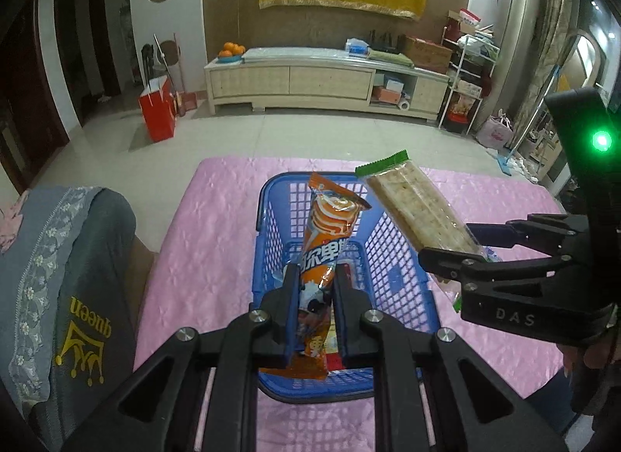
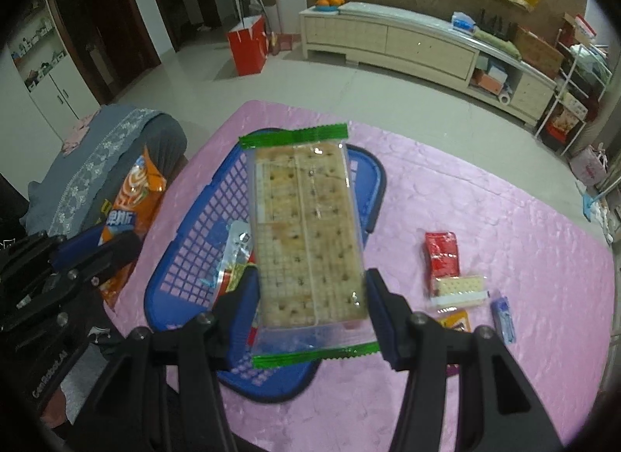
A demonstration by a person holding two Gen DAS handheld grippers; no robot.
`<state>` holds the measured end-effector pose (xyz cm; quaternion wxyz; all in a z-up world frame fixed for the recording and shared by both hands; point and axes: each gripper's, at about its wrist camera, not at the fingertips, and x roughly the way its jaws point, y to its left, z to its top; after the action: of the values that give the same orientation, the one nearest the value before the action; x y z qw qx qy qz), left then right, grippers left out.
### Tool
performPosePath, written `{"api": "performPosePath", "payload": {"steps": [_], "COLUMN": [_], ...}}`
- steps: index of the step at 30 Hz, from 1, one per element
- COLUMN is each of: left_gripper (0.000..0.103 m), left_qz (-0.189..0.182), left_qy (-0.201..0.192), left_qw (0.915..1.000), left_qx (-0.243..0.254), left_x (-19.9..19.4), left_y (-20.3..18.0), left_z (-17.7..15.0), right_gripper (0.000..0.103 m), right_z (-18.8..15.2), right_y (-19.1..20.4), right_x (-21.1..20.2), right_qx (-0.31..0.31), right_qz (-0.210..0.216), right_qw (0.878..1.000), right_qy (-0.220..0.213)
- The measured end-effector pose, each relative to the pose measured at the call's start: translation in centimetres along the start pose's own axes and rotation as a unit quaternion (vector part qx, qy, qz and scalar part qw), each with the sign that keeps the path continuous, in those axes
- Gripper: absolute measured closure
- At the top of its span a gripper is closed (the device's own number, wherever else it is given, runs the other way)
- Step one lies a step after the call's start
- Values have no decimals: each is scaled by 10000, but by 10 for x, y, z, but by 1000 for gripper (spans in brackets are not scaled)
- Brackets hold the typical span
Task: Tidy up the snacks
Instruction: 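Lower both snacks into the basket and open both tools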
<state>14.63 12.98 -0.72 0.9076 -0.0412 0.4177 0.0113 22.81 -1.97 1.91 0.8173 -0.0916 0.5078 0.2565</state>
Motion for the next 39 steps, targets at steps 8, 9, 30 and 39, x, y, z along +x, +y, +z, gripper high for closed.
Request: {"api": "performPosePath", "payload": {"steps": [8,9,30,39], "left_gripper": [88,88,88,88], "left_qz": [-4,-3,-40,-218], "left_qy": [258,289,370,330], "left_qw": [9996,9996,9993,9992], "left_qx": [-81,-78,-79,-19], "left_x": [31,35,26,14], "left_y": [17,19,7,-7], "left_z": [1,2,2,2], "right_gripper": [44,44,26,26], "right_z": [20,22,10,-10], "right_y": [8,9,-5,-10], "right_x": [37,40,18,-9], "right_qx": [-297,-357,-152,47], "right_qz": [-356,-461,-583,-327], "right_qw": [9988,9982,9981,9994], "right_qy": [175,157,160,57]}}
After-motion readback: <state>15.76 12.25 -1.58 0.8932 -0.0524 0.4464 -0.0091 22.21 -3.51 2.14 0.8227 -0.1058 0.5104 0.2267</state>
